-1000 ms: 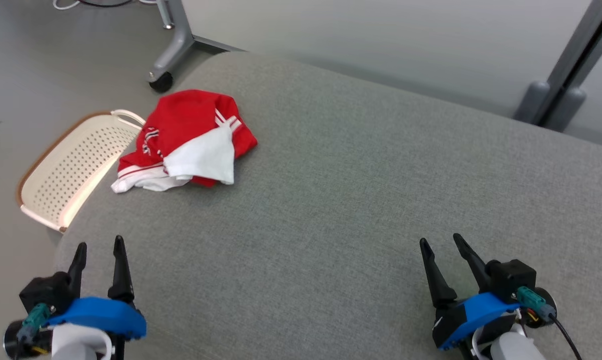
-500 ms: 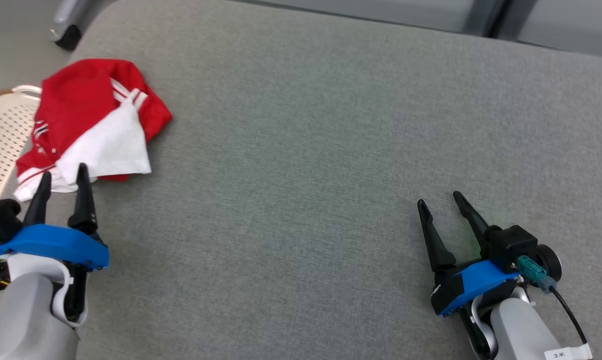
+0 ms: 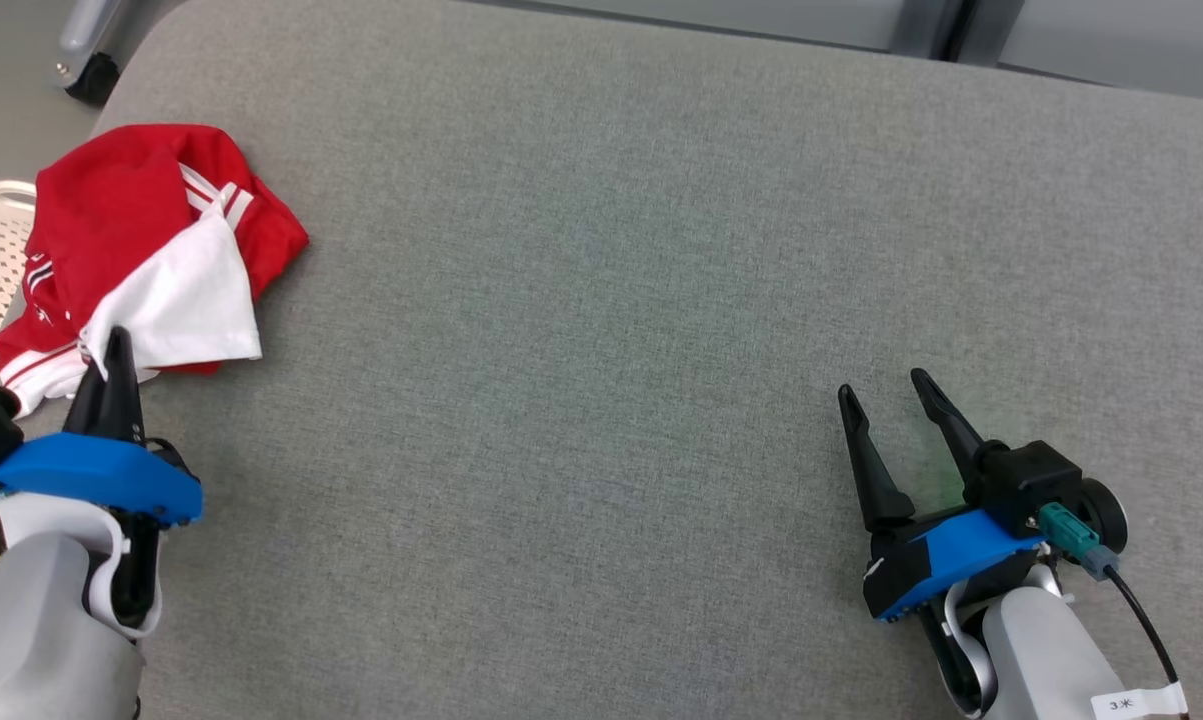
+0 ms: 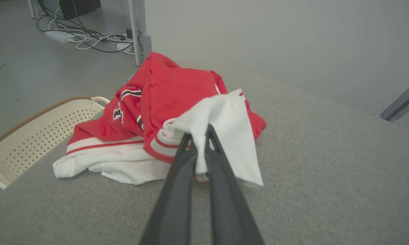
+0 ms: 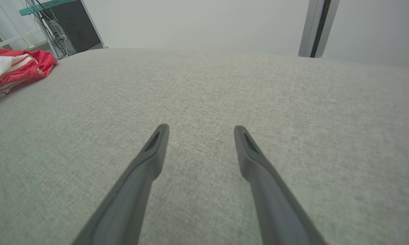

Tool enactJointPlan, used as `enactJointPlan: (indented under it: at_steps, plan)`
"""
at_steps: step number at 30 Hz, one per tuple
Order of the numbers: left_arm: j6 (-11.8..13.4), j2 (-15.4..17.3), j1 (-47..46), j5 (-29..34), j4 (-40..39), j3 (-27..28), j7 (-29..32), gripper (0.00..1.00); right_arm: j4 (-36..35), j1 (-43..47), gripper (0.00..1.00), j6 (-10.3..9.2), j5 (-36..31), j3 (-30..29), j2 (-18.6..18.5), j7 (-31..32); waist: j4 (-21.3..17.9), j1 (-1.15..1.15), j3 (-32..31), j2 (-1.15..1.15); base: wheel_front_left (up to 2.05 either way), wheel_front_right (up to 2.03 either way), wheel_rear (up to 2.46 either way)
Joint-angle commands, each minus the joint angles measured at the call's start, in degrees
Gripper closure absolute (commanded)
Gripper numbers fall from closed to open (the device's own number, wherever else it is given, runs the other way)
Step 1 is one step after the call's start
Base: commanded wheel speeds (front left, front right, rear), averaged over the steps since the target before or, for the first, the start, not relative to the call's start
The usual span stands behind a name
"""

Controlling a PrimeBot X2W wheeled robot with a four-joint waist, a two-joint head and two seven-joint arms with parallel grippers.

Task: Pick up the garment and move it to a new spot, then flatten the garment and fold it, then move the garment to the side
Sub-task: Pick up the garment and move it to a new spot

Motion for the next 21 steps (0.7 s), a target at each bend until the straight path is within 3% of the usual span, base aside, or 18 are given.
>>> enactJointPlan:
  at_steps: [1,11,16,21]
  plan:
    - [0.1,0.6,-1.3,0.3,-0.7,-0.3,-0.2,1.00,0.1,0.0,0.00,0.02,0.5,0.0,-0.4,-0.2,-0.2,0.00,-0.4,-0.01,0.00,0.00,0.00]
    - [0.1,5.2,-3.9,7.7,-17.8,1.6,-0.1,1.00,0.0,2.5,0.00,0.03,5.4,1.2,-0.3,-0.2,-3.6,0.00,-7.6,-0.01,0.00,0.00,0.00]
    - [0.1,7.3,-5.8,9.4,-25.5,0.2,-0.1,1.00,-0.3,4.2,0.00,0.03,8.3,2.6,-0.3,-0.2,-8.7,0.00,-10.8,-0.01,0.00,0.00,0.00]
    - [0.1,7.1,-6.9,9.2,-30.7,-3.5,-0.1,1.00,-1.1,6.0,0.00,0.03,10.0,3.5,-0.3,-0.2,-15.5,0.00,-12.6,-0.01,0.00,0.00,0.00]
